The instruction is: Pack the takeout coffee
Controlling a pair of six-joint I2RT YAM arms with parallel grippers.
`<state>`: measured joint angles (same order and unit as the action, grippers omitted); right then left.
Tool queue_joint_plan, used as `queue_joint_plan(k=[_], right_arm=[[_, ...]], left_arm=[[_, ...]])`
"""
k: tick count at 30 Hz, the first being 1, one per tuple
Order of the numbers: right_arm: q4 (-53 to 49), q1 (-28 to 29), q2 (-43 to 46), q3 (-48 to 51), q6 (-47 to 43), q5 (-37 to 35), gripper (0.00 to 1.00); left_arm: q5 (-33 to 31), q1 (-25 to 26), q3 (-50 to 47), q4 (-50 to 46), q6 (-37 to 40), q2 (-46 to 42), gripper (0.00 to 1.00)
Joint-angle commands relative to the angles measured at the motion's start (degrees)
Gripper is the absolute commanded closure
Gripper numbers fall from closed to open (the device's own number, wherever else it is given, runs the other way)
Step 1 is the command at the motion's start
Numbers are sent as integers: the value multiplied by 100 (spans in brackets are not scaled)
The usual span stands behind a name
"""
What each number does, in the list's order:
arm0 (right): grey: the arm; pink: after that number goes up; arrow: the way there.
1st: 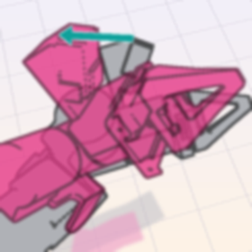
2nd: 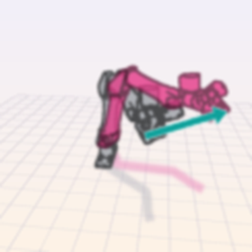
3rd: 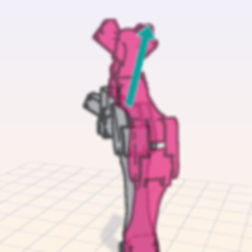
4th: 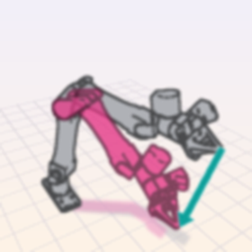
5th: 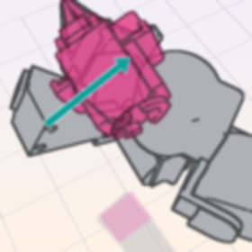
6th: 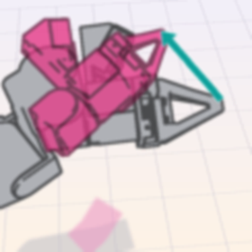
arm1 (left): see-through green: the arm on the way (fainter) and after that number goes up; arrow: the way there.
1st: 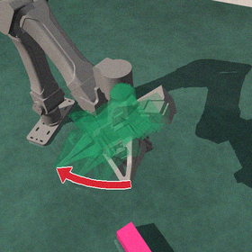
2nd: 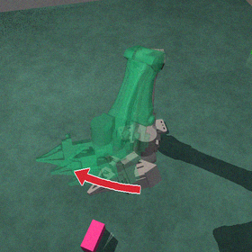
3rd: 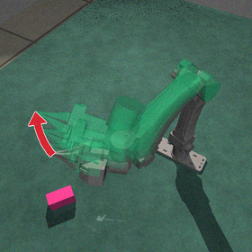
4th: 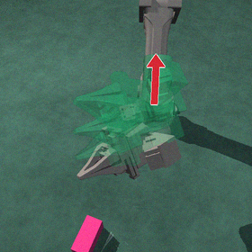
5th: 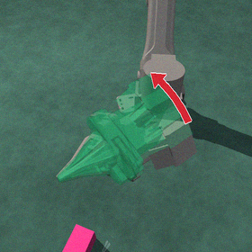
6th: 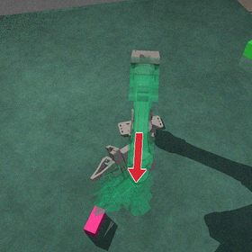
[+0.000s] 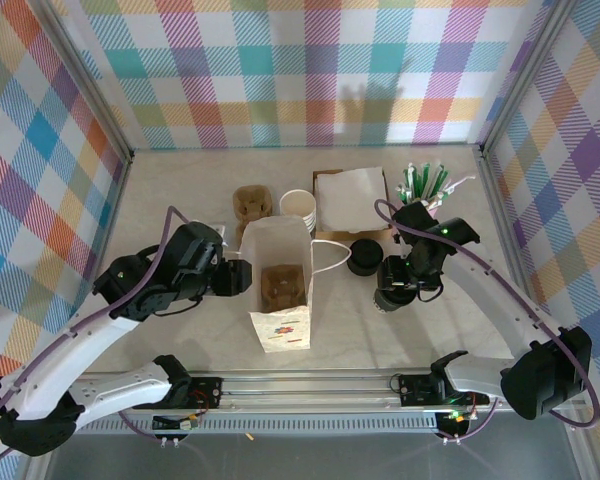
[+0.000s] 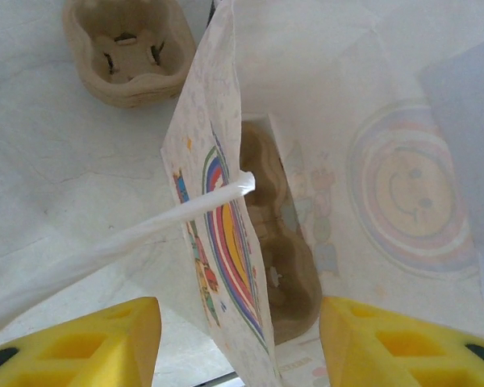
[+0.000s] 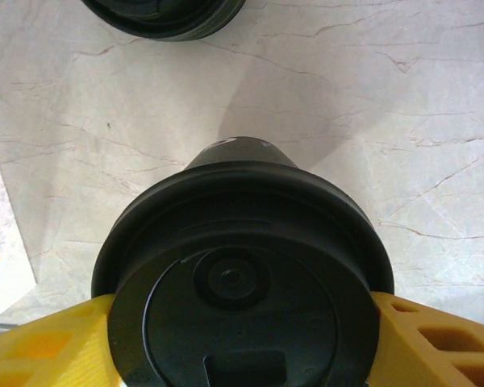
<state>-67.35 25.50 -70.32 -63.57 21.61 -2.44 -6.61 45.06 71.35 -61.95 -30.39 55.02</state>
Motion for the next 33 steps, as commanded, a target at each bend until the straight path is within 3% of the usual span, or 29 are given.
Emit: queue_joint_plan(k=[1, 13, 21, 28, 33], right_arm=[[-159, 35, 97, -253, -144, 299, 51], [-418, 34, -33, -282, -444, 376, 51], [-647, 35, -69, -454, -102, 263, 52], [-1617, 103, -272, -1445, 476, -61, 54], [-2430, 301, -397, -2265, 1063, -394, 54]], left_arm=[[-172, -67, 283, -151, 15, 40, 46], [-364, -59, 110, -99, -24, -170, 46], [-415, -62, 321, -420, -219, -181, 45], [-162, -67, 213, -662, -335, -428, 46], [-381, -66, 545, -843, -43, -572, 45]])
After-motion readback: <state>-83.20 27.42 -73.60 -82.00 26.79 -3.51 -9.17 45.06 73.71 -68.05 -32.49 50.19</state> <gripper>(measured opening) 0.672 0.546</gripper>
